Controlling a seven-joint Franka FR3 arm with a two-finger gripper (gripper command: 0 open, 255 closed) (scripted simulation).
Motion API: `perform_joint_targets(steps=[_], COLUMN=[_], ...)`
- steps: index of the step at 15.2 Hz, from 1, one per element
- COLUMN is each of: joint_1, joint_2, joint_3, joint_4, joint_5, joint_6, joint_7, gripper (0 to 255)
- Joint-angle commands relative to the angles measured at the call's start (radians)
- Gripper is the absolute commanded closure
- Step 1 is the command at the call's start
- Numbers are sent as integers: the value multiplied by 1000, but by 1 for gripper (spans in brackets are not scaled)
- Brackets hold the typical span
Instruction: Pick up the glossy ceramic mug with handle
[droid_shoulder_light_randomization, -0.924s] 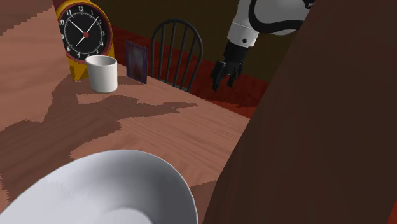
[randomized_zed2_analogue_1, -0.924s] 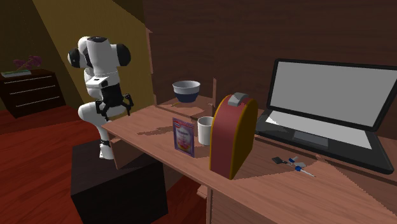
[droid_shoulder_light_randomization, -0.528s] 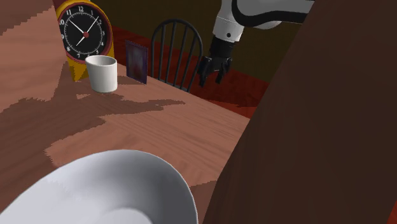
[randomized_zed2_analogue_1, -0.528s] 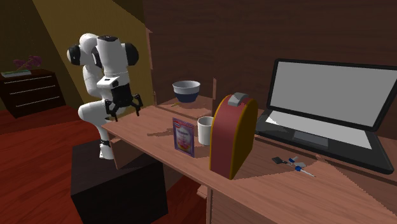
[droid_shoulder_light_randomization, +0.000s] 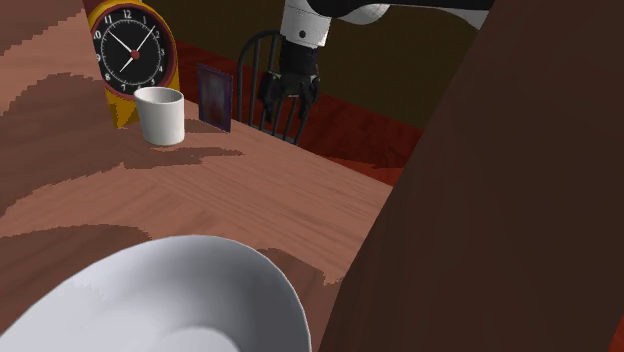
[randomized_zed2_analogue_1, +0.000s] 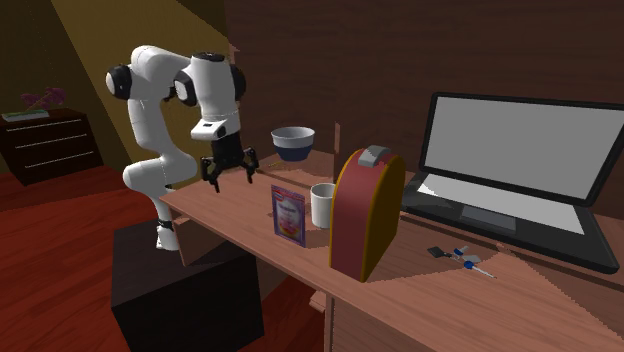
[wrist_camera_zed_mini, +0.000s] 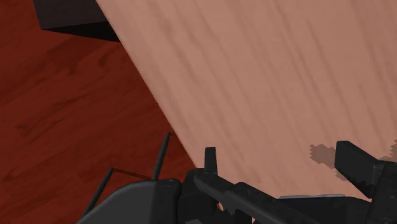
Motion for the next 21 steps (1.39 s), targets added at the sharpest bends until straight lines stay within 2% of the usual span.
perform_joint_targets(steps=[1, 10, 13, 17, 21], joint_1=[4, 56, 96, 175, 162], joint_2=[76, 451, 599, 815, 788], joint_3=[24, 109, 124, 127, 125], joint_4=[79, 513, 708, 1029, 932], joint_5=[-6, -95, -141, -205, -196], joint_6=[-4, -79, -137, -251, -181], joint_7=[38, 208, 262, 316, 311], gripper=[0, 0, 0, 0, 0])
